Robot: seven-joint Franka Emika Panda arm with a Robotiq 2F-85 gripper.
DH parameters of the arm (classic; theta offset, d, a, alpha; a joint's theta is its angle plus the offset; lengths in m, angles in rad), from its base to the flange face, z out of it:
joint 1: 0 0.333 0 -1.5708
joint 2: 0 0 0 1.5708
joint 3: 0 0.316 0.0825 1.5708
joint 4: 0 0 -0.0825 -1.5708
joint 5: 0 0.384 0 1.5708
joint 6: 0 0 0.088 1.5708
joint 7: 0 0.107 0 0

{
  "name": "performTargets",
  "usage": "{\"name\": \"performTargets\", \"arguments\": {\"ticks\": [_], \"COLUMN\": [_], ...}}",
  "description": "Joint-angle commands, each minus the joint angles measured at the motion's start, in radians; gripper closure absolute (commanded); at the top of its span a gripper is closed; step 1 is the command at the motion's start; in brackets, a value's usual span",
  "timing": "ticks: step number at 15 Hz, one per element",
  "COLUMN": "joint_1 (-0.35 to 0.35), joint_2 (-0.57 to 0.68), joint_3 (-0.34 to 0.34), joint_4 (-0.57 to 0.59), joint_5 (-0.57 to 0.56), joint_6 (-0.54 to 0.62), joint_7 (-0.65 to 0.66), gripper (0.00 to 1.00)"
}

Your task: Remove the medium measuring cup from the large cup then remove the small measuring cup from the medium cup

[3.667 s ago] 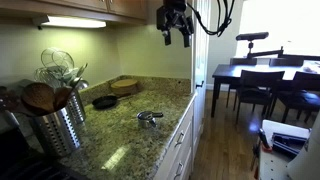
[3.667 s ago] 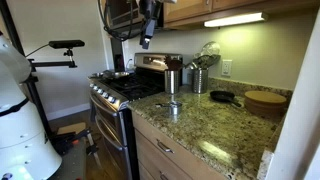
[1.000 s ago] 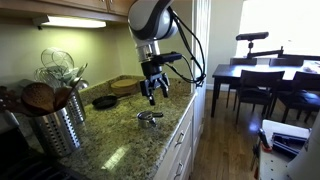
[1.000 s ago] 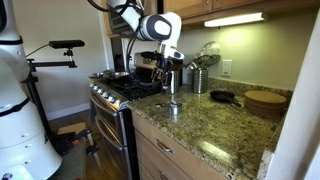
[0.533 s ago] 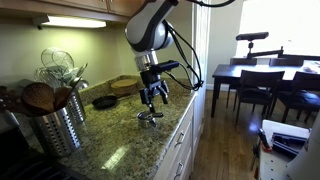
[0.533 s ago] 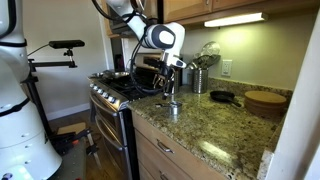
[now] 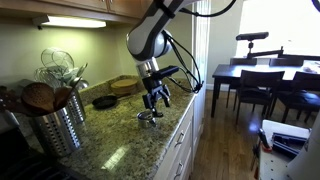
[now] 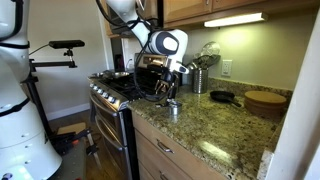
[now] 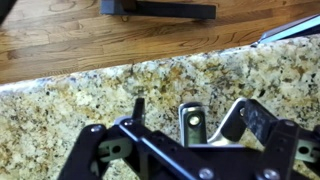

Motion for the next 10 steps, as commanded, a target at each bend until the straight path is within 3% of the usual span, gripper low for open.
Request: {"name": "performTargets", "arguments": {"ticks": [1,10], "joint_1": [-0.001,0.01], "joint_2": [0.022,0.03], "joint_3": [-0.011,-0.001], "joint_4": [0.029,0.026], "joint_5": [-0.031,-0.111], "joint_6": [-0.009,-0.017], "joint_7": [-0.018,-0.07], "gripper": [0.0,0.0]}}
